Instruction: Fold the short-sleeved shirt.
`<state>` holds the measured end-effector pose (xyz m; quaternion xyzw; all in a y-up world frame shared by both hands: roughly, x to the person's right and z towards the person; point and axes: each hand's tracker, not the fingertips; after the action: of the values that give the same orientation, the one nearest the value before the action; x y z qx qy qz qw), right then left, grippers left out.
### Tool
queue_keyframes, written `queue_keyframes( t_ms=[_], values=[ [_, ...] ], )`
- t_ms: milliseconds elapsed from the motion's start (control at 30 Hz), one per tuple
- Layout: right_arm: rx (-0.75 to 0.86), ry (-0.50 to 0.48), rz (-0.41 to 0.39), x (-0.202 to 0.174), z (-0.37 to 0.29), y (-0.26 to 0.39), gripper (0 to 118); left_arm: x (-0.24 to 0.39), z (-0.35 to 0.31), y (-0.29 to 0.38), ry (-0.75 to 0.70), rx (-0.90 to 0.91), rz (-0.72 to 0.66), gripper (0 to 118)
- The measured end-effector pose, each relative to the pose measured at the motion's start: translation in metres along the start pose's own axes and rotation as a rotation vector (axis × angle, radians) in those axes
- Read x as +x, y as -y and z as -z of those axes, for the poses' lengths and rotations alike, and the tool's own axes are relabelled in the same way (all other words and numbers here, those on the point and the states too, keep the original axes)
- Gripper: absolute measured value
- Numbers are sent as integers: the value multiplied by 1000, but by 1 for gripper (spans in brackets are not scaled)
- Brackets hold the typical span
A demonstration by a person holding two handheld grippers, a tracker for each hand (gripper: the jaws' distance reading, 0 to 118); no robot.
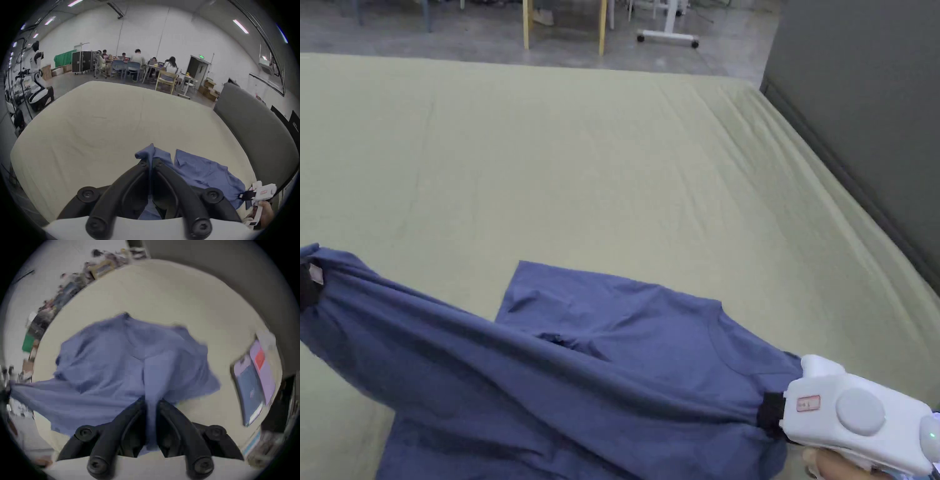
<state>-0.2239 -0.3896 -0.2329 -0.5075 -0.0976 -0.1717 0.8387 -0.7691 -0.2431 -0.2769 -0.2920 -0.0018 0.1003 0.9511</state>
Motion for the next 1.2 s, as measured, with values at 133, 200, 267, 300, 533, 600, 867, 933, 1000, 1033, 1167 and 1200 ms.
queue_keyframes(
  t_ms=[133,200,267,300,533,600,867,933,1000,1033,1167,1200],
  values=[
    [218,24,-253,-44,-67,-35,10,-20,7,-37,-12,29,-42,0],
    [338,65,-337,-67,-101,-63,10,-15,4,-68,-23,88,-52,0],
    [423,54,-373,-88,-132,-99,10,-13,0,-106,-44,168,-40,0],
    [473,51,-390,-99,-150,-119,9,-8,-3,-127,-56,204,-42,0],
    [679,105,-444,-169,-234,-250,9,-6,-2,-271,-136,304,29,0],
    [716,135,-489,-189,-249,-275,9,1,-2,-298,-208,335,112,0],
    [723,227,-512,-239,-259,-359,9,11,38,-359,-219,310,139,0],
    [719,222,-525,-247,-251,-371,9,21,50,-364,-277,347,201,0],
    [688,253,-510,-254,-242,-380,9,29,63,-367,-259,328,185,0],
    [683,255,-503,-256,-238,-384,9,29,71,-369,-252,307,162,0],
    [659,272,-538,-260,-209,-383,9,35,94,-355,-253,286,120,0],
    [662,274,-557,-260,-200,-380,9,35,101,-348,-251,275,121,0]
  ],
)
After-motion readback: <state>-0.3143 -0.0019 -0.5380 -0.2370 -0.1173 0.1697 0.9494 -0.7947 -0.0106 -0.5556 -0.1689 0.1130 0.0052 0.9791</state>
